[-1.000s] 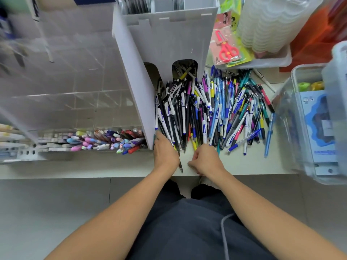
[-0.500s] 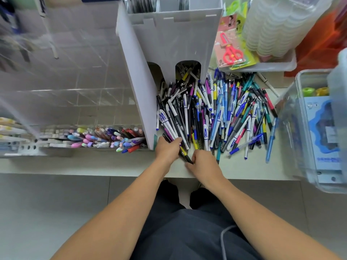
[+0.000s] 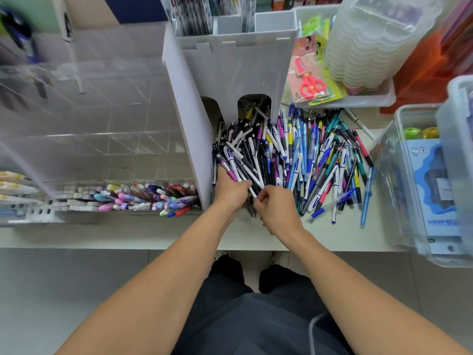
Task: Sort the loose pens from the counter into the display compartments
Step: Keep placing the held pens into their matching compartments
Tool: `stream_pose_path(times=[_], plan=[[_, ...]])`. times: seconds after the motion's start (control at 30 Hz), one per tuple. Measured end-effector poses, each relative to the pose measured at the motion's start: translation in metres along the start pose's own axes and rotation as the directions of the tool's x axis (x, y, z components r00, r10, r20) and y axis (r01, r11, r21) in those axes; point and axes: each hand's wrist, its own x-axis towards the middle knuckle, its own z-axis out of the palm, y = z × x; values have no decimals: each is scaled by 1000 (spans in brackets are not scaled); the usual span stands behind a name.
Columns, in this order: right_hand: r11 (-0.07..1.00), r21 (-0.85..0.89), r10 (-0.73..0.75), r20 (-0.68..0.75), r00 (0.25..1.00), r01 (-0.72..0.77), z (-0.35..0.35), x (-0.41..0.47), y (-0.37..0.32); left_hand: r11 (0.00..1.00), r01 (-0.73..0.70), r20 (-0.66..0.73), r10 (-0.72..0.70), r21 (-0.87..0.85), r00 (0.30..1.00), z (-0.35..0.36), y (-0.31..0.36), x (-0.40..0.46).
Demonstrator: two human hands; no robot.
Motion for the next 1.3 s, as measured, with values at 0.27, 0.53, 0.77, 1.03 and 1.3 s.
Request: stream_pose_path(times=[0.27, 0.53, 0.77, 1.03, 1.3], plan=[[992, 124, 42, -53, 998, -35, -27, -8, 13, 984, 85, -112, -68, 158, 991, 20, 32, 10], [959, 261, 139, -82, 987, -113, -34, -27, 41, 977, 88, -140, -61, 193, 988, 21, 42, 13], [966, 236, 104, 3, 995, -102, -8, -30, 37, 973, 55, -150, -21, 225, 988, 13, 41, 12], [969, 224, 84, 91, 992, -102, 6, -30, 23, 967, 4, -113, 26, 254, 993, -3, 42, 3], [840, 468, 223, 165, 961, -276, -24, -23, 17, 994, -35, 93, 26, 101, 995, -16, 40, -19]])
